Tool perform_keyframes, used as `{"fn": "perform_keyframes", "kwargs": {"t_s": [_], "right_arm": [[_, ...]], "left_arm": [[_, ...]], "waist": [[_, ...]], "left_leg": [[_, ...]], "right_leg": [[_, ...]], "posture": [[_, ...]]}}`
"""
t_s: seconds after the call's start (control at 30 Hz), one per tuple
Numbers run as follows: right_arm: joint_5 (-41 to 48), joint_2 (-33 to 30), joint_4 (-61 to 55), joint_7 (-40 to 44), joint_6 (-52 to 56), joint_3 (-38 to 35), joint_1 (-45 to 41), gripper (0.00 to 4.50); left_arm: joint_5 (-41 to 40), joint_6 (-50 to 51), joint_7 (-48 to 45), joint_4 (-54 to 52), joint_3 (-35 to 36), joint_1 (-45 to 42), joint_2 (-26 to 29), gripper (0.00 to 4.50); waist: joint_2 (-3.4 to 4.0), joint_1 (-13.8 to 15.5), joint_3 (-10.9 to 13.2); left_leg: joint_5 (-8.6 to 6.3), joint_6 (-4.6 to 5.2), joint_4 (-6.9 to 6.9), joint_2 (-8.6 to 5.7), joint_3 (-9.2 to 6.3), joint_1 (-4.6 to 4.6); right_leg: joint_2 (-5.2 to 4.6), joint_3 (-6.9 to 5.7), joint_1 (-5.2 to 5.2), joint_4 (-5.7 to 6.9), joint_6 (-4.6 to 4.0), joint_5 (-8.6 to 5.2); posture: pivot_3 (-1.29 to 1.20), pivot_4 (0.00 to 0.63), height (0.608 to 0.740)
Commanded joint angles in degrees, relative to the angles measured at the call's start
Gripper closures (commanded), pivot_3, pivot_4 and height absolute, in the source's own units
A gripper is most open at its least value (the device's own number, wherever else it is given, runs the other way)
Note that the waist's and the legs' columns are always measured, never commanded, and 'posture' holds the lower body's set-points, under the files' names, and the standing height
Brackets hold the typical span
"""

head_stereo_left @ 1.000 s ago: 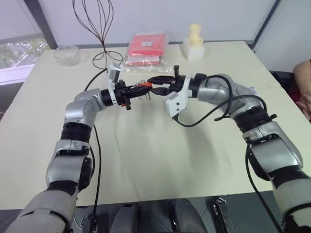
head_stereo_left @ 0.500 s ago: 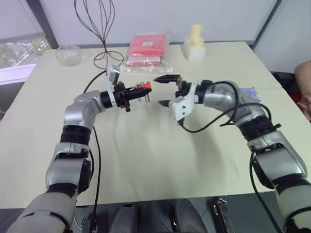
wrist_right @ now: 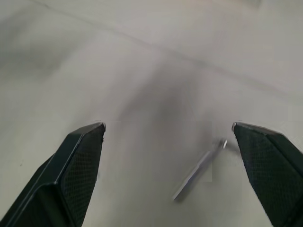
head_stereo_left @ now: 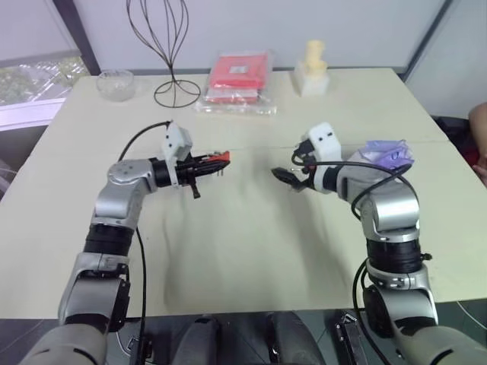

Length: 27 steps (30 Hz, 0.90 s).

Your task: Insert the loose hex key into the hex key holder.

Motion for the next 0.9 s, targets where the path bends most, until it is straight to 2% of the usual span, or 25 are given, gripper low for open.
{"fn": "perform_keyframes", "kwargs": {"t_s": [0.03,0.3,0.6,0.7,0.9], "right_arm": [[-0.4,2.0,-2.0,-5.8,1.6,-1.0,0.7,0.04],[-0.9,5.1,7.5,-12.4,-7.6,2.7,1.3,0.04],[-0.2,9.9,23.8,-18.4,-14.8,1.2,-2.0,0.04],[0.4,11.1,26.9,-20.1,-15.1,0.1,-2.2,0.88],[0.8,11.5,27.2,-20.9,-14.6,-0.1,-1.4,3.93]], "left_arm": [[-1.5,1.2,2.5,-4.7,1.0,1.4,-0.4,4.50],[-1.9,2.2,5.8,-7.7,0.9,4.1,-1.4,4.50],[-2.0,2.1,8.2,-9.5,0.5,6.7,-2.1,4.50],[-1.6,1.6,8.8,-9.5,0.1,7.3,-2.6,4.50],[-1.4,1.3,9.6,-9.7,-0.2,7.7,-2.8,4.50]], "waist": [[0.00,0.0,0.0],[-0.02,-0.3,0.0],[-0.17,-1.5,-0.2],[-0.31,-1.4,-0.6],[-0.27,-1.5,-0.8]], "left_leg": [[0.00,0.00,0.00,0.00,0.01,0.00],[0.00,0.00,-0.02,-0.01,0.06,0.00],[0.00,0.00,-0.04,0.02,0.05,0.05],[0.00,0.00,-0.03,0.04,0.04,0.09],[-0.01,0.02,-0.13,0.05,0.02,0.33]], "right_leg": [[0.00,0.01,-0.01,0.00,0.00,0.00],[0.04,0.02,-0.04,0.02,0.00,0.00],[0.10,0.02,-0.02,0.05,0.00,0.00],[0.12,0.02,0.04,0.06,-0.01,0.01],[0.15,0.02,0.26,0.02,-0.01,0.00]], "posture": [[0.00,0.150,0.740],[0.00,0.150,0.740],[0.00,0.150,0.740],[0.00,0.150,0.740],[0.00,0.150,0.740]]}}
